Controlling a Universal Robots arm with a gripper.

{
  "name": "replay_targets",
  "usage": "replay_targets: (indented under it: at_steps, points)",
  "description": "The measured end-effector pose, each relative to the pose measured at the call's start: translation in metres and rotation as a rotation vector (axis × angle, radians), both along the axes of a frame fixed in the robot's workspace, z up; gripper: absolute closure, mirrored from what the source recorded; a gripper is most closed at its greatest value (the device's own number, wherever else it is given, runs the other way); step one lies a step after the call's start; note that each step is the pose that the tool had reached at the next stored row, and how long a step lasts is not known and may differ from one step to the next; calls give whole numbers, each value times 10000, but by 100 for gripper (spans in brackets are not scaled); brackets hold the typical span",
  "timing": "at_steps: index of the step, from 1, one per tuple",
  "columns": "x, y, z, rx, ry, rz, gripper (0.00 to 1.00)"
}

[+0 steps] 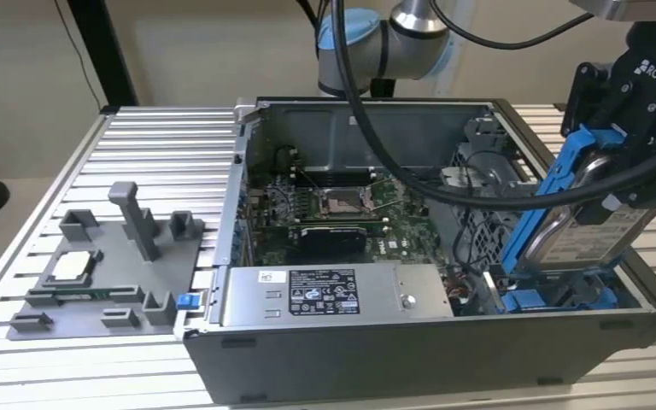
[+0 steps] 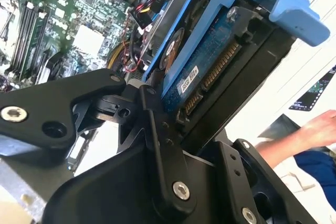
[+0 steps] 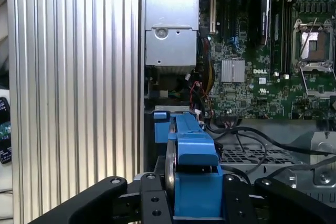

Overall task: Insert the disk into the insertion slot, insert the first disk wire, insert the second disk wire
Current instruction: 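Insert the disk into the insertion slot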

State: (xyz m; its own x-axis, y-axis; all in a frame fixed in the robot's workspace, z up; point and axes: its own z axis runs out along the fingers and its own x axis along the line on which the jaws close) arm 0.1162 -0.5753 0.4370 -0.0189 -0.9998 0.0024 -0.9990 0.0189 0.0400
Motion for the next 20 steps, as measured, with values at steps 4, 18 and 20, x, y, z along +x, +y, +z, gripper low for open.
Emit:
replay_targets:
  at_steps: [4, 18, 20]
  points:
    - [21, 0, -71, -2, 2, -3, 100]
    - [24, 0, -317, -3, 12, -166, 100]
    - [24, 0, -352, -3, 17, -210, 100]
